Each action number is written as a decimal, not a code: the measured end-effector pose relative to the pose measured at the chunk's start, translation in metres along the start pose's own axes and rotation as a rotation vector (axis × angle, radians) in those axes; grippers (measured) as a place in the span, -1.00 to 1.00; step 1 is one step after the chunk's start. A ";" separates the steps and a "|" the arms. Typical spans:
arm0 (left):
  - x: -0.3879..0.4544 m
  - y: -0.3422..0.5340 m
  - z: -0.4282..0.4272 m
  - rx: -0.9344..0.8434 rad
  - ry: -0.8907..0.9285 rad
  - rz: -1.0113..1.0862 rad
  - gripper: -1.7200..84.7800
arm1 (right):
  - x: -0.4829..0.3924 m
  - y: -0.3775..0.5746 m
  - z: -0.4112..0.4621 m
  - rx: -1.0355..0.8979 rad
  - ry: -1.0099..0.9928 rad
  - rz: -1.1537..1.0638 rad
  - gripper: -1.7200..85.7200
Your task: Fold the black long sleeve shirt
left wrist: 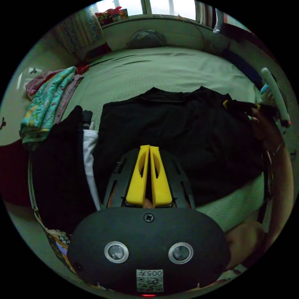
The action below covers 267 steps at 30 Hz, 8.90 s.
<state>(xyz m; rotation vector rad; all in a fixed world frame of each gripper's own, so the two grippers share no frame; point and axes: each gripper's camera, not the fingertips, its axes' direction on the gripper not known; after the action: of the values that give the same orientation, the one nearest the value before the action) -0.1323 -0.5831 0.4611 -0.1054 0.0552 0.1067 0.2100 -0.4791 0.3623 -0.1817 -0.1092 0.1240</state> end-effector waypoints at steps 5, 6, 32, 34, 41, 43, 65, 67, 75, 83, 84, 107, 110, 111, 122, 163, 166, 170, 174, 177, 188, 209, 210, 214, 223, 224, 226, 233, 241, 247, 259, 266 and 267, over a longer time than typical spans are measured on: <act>-0.005 0.015 -0.012 -0.014 0.051 -0.031 -0.97 | 0.024 0.031 -0.007 -0.007 -0.104 0.211 -0.92; -0.007 0.019 -0.017 -0.008 0.078 -0.043 -0.97 | 0.027 0.039 -0.013 0.016 -0.119 0.212 -0.93; -0.045 0.233 -0.141 0.057 0.044 -0.129 -0.79 | 0.123 0.427 -0.116 -0.008 -0.116 0.046 -0.98; -0.057 0.244 -0.147 0.098 0.037 -0.143 -0.78 | 0.124 0.432 -0.109 -0.030 -0.114 0.053 -0.97; -0.076 0.249 -0.143 0.119 0.023 -0.089 -0.70 | 0.133 0.448 -0.102 -0.074 -0.143 0.093 -0.97; -0.079 0.246 -0.139 0.143 0.002 -0.042 -0.67 | 0.136 0.452 -0.103 -0.080 -0.154 0.079 -0.98; -0.084 0.362 -0.197 -0.011 -0.024 0.138 -0.86 | 0.150 0.507 -0.164 -0.018 -0.139 0.009 -0.98; -0.095 0.386 -0.220 -0.005 0.018 0.147 -0.86 | 0.154 0.519 -0.187 0.021 -0.113 -0.022 -0.98; -0.118 0.454 -0.265 -0.056 0.173 0.190 -0.86 | 0.175 0.574 -0.263 0.083 -0.092 -0.143 -0.98; -0.145 0.487 -0.214 -0.281 0.227 0.064 -0.88 | 0.179 0.596 -0.208 -0.140 -0.093 -0.078 -0.96; -0.151 0.491 -0.206 -0.328 0.171 0.043 -0.91 | 0.179 0.597 -0.203 -0.154 -0.067 -0.077 -0.95; -0.154 0.256 -0.149 0.056 0.050 0.133 -0.66 | 0.021 0.249 -0.118 0.014 -0.225 -0.249 -0.76; -0.159 0.251 -0.131 0.031 0.037 0.137 -0.66 | 0.011 0.235 -0.093 -0.027 -0.175 -0.252 -0.77; -0.162 0.255 -0.129 0.058 0.040 0.131 -0.67 | 0.011 0.235 -0.089 -0.027 -0.174 -0.255 -0.78; -0.240 0.280 -0.170 0.231 0.274 -0.136 -0.92 | 0.102 0.209 -0.127 0.069 -0.345 0.018 -0.99; -0.003 0.553 -0.198 -0.022 0.161 -0.057 -0.98 | -0.063 0.548 -0.229 0.067 -0.220 -0.102 -0.98; 0.012 0.560 -0.196 -0.015 0.177 -0.057 -0.98 | -0.078 0.554 -0.231 0.056 -0.212 -0.124 -0.98; 0.034 0.569 -0.197 -0.013 0.156 -0.039 -0.98 | -0.090 0.566 -0.237 0.056 -0.225 -0.116 -0.98; 0.059 0.583 -0.199 -0.003 0.133 -0.027 -0.98 | -0.107 0.578 -0.246 0.066 -0.175 -0.140 -0.98; 0.073 0.590 -0.198 -0.004 0.149 -0.029 -0.98 | -0.117 0.591 -0.253 0.083 -0.146 -0.144 -0.98; 0.124 0.613 -0.194 -0.005 0.134 -0.022 -0.98 | -0.141 0.620 -0.260 0.074 -0.157 -0.126 -0.99; 0.179 0.648 -0.193 -0.009 0.172 -0.039 -0.98 | -0.170 0.663 -0.273 0.073 -0.171 -0.116 -0.99; 0.181 0.649 -0.193 -0.009 0.172 -0.040 -0.98 | -0.170 0.664 -0.273 0.072 -0.171 -0.116 -0.99; 0.189 0.654 -0.194 -0.009 0.170 -0.038 -0.98 | -0.173 0.670 -0.275 0.073 -0.173 -0.114 -0.99; 0.202 0.661 -0.194 -0.010 0.176 -0.041 -0.98 | -0.177 0.680 -0.277 0.072 -0.173 -0.112 -0.99; 0.203 0.661 -0.194 -0.010 0.176 -0.041 -0.98 | -0.177 0.681 -0.277 0.072 -0.173 -0.112 -0.99; 0.206 0.663 -0.194 -0.011 0.174 -0.040 -0.98 | -0.177 0.683 -0.277 0.071 -0.172 -0.113 -0.99; 0.213 0.666 -0.194 -0.012 0.170 -0.039 -0.98 | -0.177 0.690 -0.278 0.072 -0.174 -0.110 -0.99; 0.221 0.669 -0.195 -0.014 0.171 -0.039 -0.98 | -0.175 0.694 -0.278 0.071 -0.175 -0.109 -0.99; 0.226 0.671 -0.196 -0.014 0.152 -0.031 -0.98 | -0.173 0.698 -0.278 0.072 -0.171 -0.109 -0.99; 0.230 0.673 -0.197 -0.014 0.149 -0.031 -0.98 | -0.168 0.701 -0.277 0.071 -0.179 -0.107 -0.99; 0.230 0.673 -0.198 -0.015 0.144 -0.027 -0.98 | -0.165 0.700 -0.277 0.069 -0.175 -0.108 -0.99; 0.230 0.673 -0.198 -0.015 0.144 -0.027 -0.98 | -0.165 0.700 -0.277 0.069 -0.175 -0.108 -0.99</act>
<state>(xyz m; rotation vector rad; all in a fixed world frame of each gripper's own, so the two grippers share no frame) 0.0128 0.0847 0.1821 -0.1288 0.1971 0.0720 0.0012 0.1346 -0.0550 -0.0957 -0.2882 0.0359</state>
